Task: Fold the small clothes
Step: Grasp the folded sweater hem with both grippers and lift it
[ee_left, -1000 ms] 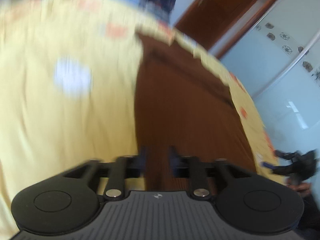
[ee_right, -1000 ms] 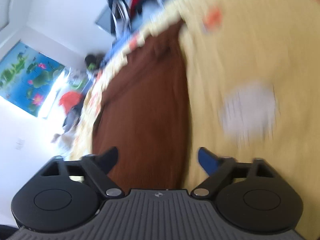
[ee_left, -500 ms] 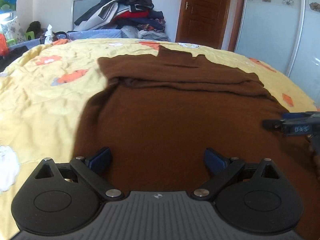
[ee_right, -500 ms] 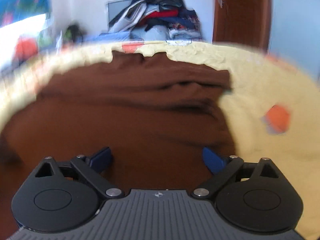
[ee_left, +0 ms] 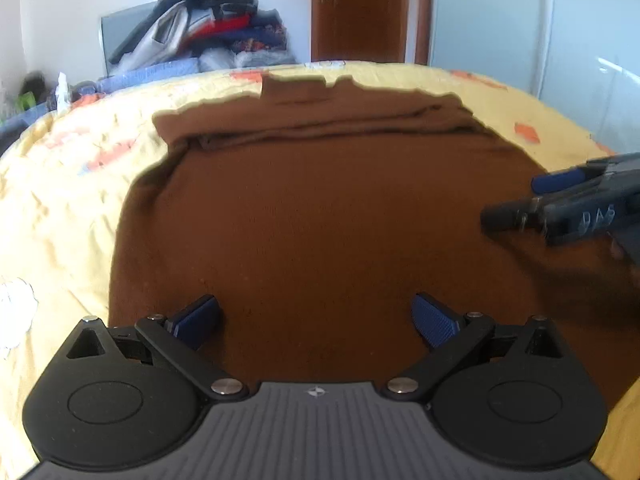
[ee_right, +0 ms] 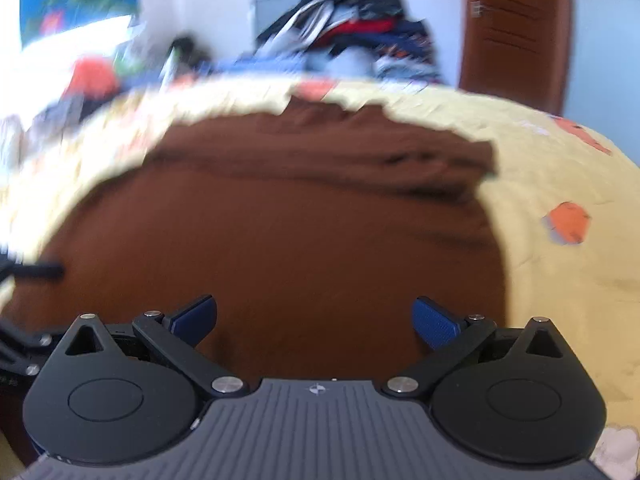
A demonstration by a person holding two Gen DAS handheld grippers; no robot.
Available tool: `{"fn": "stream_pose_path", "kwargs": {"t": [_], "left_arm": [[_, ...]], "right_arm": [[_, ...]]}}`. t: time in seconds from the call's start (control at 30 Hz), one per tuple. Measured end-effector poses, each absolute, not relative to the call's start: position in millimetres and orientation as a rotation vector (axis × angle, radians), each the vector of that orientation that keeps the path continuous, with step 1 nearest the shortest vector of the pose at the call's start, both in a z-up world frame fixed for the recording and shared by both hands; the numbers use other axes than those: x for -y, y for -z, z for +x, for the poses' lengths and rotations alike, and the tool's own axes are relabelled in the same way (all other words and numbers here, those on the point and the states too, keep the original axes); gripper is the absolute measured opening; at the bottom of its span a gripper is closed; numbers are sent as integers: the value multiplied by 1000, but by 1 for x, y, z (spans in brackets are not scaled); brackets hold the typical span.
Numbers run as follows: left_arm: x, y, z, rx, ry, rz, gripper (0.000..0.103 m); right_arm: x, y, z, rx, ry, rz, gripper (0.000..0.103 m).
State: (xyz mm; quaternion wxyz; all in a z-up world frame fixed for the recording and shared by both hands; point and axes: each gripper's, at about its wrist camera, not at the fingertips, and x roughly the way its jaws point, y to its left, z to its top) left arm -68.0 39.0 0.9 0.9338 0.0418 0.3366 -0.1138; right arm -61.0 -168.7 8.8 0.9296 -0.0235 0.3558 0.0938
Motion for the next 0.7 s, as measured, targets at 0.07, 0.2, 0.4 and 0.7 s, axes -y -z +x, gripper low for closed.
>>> {"fn": "stream_pose_path", "kwargs": {"t": [0.07,0.2,0.4,0.7], "left_arm": [[-48,0,-70,-695,229,83,103],[-72,-3,-86,-685,198,84,103],[-149,-15,-132,-751,200,-380,103],[-188,18,-143,-834,555,-1077,103]], "right_arm": [[170,1,-73,-697,-196,-83,103],[196,-2,-82,-711,-173,-54,103],[251,-29,-136,-784,-216,289,103],[326,3,-172,-1004,-409,975,103]]}}
